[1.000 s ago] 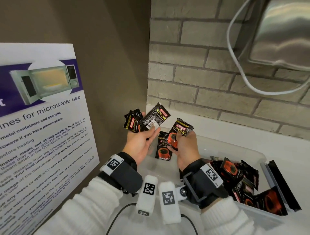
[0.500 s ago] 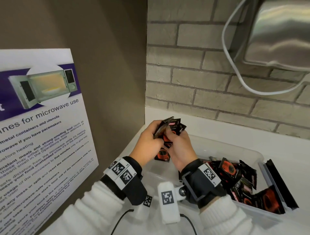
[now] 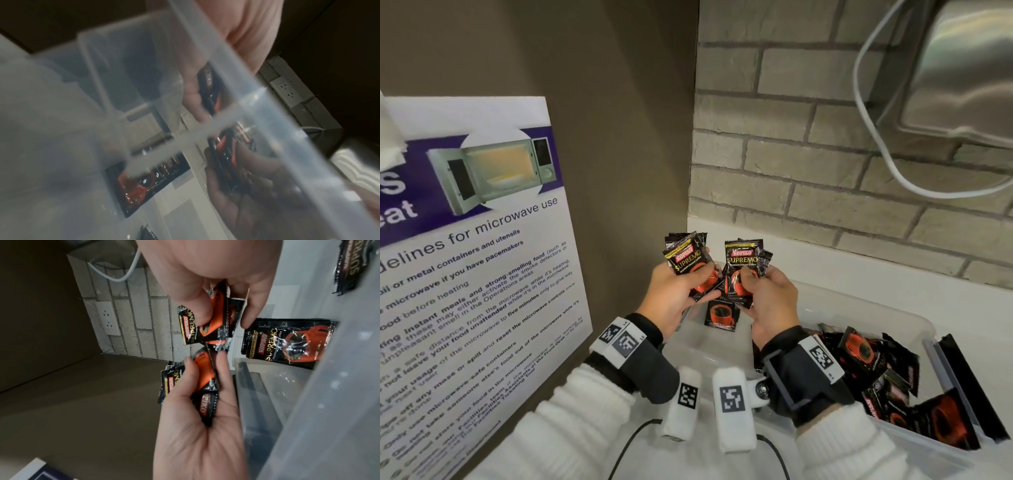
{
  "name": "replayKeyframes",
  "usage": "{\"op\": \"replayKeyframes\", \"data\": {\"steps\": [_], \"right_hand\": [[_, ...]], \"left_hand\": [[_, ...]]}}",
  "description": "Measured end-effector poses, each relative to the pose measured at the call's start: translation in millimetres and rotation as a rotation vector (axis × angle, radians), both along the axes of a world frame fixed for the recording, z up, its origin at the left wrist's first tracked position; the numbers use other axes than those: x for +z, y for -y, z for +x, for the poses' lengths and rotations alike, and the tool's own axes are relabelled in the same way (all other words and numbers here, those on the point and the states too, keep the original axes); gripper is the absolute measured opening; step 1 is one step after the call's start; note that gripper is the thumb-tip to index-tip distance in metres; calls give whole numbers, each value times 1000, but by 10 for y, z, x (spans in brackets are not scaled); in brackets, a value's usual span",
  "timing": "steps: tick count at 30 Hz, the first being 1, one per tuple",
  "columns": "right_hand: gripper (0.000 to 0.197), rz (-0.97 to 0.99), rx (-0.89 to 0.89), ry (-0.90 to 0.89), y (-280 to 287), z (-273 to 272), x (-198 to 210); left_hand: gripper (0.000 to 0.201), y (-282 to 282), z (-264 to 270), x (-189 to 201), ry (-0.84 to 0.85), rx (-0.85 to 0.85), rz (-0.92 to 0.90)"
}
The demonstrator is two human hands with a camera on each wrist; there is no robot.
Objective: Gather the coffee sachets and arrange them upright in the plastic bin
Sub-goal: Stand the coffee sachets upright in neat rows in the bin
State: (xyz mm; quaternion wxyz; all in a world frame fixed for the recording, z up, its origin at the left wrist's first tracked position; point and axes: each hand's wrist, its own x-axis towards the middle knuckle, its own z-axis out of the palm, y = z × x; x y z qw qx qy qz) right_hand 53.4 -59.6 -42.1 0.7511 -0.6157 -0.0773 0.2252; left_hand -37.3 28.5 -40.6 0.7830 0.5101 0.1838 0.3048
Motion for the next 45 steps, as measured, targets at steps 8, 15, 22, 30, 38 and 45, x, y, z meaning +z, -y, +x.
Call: {"op": "replayKeyframes", "data": {"steps": [8, 15, 22, 30, 38, 45], "right_hand": [[21, 23, 172, 90, 45, -46, 76], [21, -36, 268, 158, 14, -127, 126], [29, -64, 306, 207, 27, -148, 101], [14, -26, 180, 17, 78, -94, 96], [24, -249, 174, -13, 16, 17, -118], [40, -830, 445, 178, -27, 22, -67]], "left_hand": [[38, 16, 41, -25, -121, 55, 165], [41, 40, 37, -10, -71, 43, 187], [43, 47, 57, -41, -112, 45, 386], [26, 28, 16, 15, -5, 33, 21], [10, -71, 85, 19, -151, 124, 214], [21, -4, 88, -42, -188, 91, 326]]}}
